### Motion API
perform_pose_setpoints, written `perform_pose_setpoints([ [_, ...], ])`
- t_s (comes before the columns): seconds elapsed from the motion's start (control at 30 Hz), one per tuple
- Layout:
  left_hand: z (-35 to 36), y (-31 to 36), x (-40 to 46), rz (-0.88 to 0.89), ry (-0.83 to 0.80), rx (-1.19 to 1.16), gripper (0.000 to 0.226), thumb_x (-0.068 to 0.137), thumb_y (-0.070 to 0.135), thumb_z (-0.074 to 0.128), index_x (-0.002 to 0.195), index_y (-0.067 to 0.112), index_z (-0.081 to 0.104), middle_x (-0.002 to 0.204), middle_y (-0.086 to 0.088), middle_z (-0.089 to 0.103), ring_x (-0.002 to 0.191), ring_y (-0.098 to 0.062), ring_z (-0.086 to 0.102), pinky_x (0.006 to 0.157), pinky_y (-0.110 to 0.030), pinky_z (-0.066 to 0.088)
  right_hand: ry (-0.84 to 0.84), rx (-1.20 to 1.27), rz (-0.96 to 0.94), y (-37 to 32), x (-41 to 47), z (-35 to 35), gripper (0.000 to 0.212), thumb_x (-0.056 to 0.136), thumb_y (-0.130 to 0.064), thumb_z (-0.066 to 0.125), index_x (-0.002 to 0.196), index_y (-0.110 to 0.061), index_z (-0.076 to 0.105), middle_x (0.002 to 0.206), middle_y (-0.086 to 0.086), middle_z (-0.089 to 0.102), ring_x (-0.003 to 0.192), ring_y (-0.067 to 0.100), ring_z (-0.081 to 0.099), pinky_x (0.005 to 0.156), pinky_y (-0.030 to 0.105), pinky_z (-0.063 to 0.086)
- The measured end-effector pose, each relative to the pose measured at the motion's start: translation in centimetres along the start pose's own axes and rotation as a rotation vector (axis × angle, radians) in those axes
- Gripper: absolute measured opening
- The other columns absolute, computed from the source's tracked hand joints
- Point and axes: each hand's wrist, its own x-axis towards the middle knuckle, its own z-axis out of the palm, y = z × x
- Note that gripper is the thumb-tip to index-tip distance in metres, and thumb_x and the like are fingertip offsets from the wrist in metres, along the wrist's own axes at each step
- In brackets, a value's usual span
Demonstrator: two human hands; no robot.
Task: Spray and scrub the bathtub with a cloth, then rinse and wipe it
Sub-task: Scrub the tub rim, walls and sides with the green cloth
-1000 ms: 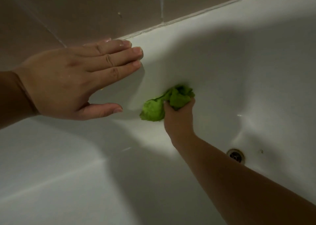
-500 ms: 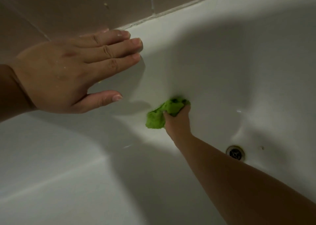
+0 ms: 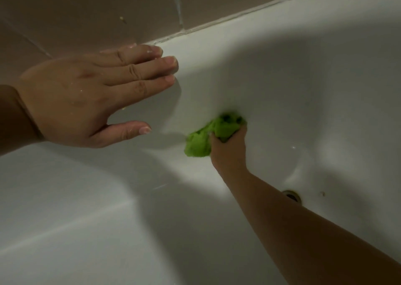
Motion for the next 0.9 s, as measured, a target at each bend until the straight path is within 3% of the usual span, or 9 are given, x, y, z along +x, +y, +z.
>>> perform_pose_setpoints([
  [0.13,-1.7,-5.7,-7.5,-0.125,0.07,0.044,0.076,0.098,0.048,0.058,0.155,-0.001,0.04,0.164,-0.016,0.035,0.152,-0.036,0.033,0.118,-0.06,0.035,0.189,0.123,-0.194,-5.0,2.0,-4.2,0.034,0.093,-0.005,0.068,0.108,-0.027,0.047,0.101,-0.007,0.062,0.088,0.0,0.063,0.079,0.02,0.054],
  [0.27,-1.2,-5.5,-5.6,-0.12,0.135,0.012,0.079,0.094,0.048,0.062,0.155,0.002,0.041,0.164,-0.013,0.036,0.152,-0.032,0.035,0.121,-0.056,0.033,0.33,0.267,-0.088,-6.2,3.1,-4.7,0.031,0.089,-0.004,0.062,0.114,-0.015,0.047,0.107,0.002,0.062,0.094,0.007,0.064,0.091,0.032,0.056],
  [0.37,-1.3,-5.5,-5.3,-0.132,0.152,-0.007,0.08,0.092,0.048,0.063,0.155,0.004,0.041,0.165,-0.011,0.036,0.152,-0.031,0.034,0.121,-0.056,0.033,0.162,0.278,-0.195,-8.5,0.6,-2.4,0.033,0.088,0.014,0.056,0.102,-0.014,0.047,0.104,0.011,0.057,0.09,0.012,0.061,0.084,0.02,0.053],
  [0.43,-1.2,-5.3,-4.8,-0.148,0.155,-0.024,0.082,0.091,0.048,0.064,0.156,0.005,0.04,0.165,-0.01,0.035,0.152,-0.031,0.034,0.12,-0.057,0.034,0.078,0.241,-0.242,-10.9,-1.1,-1.4,0.044,0.091,0.007,0.061,0.105,-0.031,0.043,0.112,0.007,0.06,0.099,0.015,0.064,0.083,0.015,0.051],
  [0.53,-1.1,-5.6,-4.7,-0.13,0.17,-0.013,0.082,0.091,0.047,0.065,0.156,0.004,0.041,0.165,-0.011,0.036,0.152,-0.031,0.035,0.12,-0.057,0.035,0.194,0.3,-0.289,-13.0,-0.3,-2.6,0.044,0.092,0.006,0.063,0.107,-0.03,0.043,0.113,0.009,0.06,0.1,0.017,0.064,0.081,0.014,0.052],
  [0.63,-1.1,-5.6,-4.4,-0.132,0.175,-0.002,0.079,0.093,0.049,0.061,0.155,0.003,0.042,0.165,-0.011,0.036,0.152,-0.03,0.035,0.123,-0.052,0.03,0.309,0.327,-0.191,-11.7,2.7,-5.0,0.036,0.096,0.001,0.062,0.124,-0.012,0.044,0.119,0.015,0.062,0.107,0.023,0.065,0.092,0.031,0.055],
  [0.77,-1.0,-5.6,-3.6,-0.122,0.174,0.006,0.081,0.093,0.05,0.062,0.155,0.002,0.041,0.164,-0.013,0.037,0.152,-0.032,0.036,0.122,-0.054,0.033,0.255,0.198,-0.111,-8.2,2.5,-4.6,0.035,0.098,-0.002,0.061,0.128,-0.003,0.044,0.114,0.007,0.061,0.094,-0.005,0.06,0.084,0.006,0.044],
  [0.83,-1.1,-5.7,-3.3,-0.119,0.177,0.015,0.081,0.092,0.05,0.062,0.155,0.002,0.041,0.164,-0.013,0.037,0.152,-0.032,0.036,0.123,-0.053,0.032,0.086,0.149,-0.115,-7.8,1.1,-3.4,0.039,0.096,0.002,0.062,0.121,-0.02,0.043,0.111,-0.006,0.055,0.093,-0.013,0.057,0.081,-0.001,0.039],
  [0.9,-1.1,-5.5,-2.9,-0.115,0.174,0.014,0.082,0.092,0.05,0.063,0.156,0.003,0.04,0.164,-0.013,0.036,0.152,-0.031,0.036,0.122,-0.053,0.032,0.003,0.17,-0.14,-8.5,0.4,-3.1,0.045,0.093,0.001,0.063,0.109,-0.034,0.041,0.114,0.0,0.057,0.1,0.003,0.061,0.082,0.006,0.045],
])
